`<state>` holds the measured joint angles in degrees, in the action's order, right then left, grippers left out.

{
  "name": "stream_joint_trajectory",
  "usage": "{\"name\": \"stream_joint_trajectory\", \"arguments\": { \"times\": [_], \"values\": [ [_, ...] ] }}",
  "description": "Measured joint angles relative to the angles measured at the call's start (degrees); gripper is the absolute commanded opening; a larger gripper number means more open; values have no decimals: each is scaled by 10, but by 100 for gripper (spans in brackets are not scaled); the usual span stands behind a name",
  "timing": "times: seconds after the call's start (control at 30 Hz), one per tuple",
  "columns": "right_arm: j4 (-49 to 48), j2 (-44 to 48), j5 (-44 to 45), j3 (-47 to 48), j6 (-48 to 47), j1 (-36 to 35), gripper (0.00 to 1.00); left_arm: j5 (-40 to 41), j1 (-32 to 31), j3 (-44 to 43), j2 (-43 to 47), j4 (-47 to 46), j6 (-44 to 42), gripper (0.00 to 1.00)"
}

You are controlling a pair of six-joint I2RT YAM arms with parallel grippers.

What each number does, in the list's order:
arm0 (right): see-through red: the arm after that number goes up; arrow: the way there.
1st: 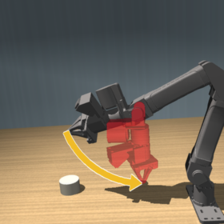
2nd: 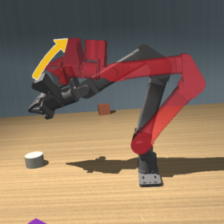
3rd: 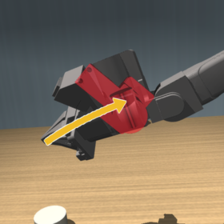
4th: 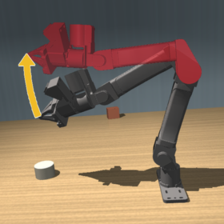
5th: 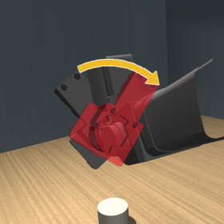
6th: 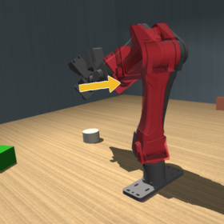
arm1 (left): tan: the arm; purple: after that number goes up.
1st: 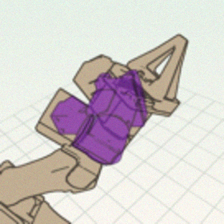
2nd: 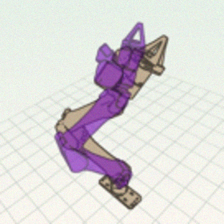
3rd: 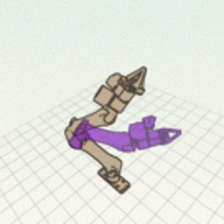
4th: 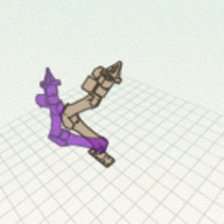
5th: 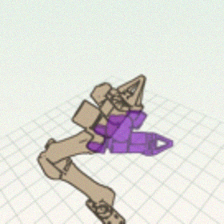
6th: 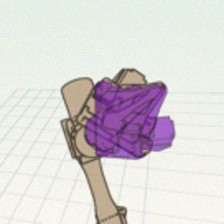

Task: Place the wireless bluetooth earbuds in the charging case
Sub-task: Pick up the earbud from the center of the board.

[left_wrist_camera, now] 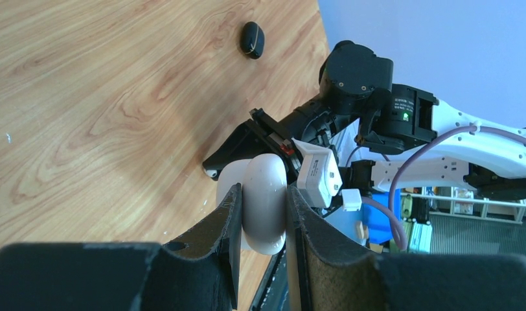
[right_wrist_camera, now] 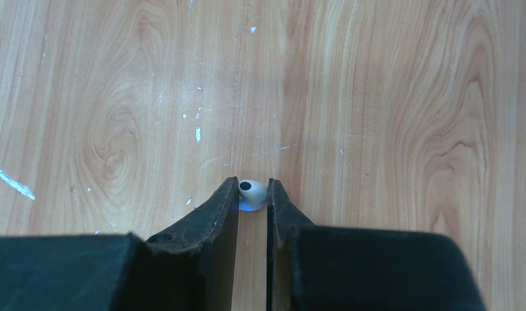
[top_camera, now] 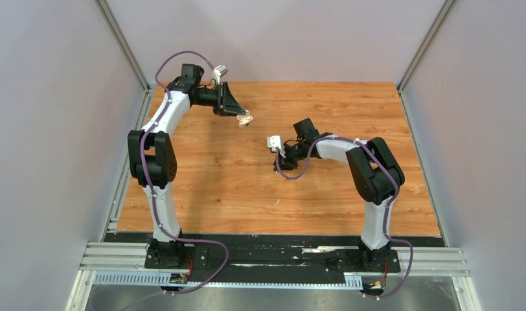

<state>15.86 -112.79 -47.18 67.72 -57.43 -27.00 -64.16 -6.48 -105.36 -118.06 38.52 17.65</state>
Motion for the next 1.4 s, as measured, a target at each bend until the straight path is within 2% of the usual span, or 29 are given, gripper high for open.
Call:
{"name": "stream_joint_trajectory", "arguments": {
  "times": [0.3, 0.53, 0.73, 0.8, 0.9, 1.1, 1.4],
  "values": [
    [13, 0, 5, 6, -9, 0, 29, 0, 6, 0, 0, 0, 0, 0],
    [39, 4, 15, 10, 3, 24, 36, -1, 9, 0, 0, 0, 0, 0],
    [68, 45, 15, 10, 9, 57, 39, -2, 9, 0, 0, -2, 3, 0],
    [76, 62, 12, 10, 23, 63, 39, -2, 9, 0, 0, -2, 4, 0],
    [88, 69, 5, 28, 78, 59, 33, -3, 9, 0, 0, -3, 6, 0],
    [89, 56, 6, 71, 200, 39, 33, -3, 9, 1, 0, -9, 14, 0],
    [129, -33, 68, 118, 273, -16, 32, -1, 12, 11, 10, -11, 15, 0]
  ]
}}
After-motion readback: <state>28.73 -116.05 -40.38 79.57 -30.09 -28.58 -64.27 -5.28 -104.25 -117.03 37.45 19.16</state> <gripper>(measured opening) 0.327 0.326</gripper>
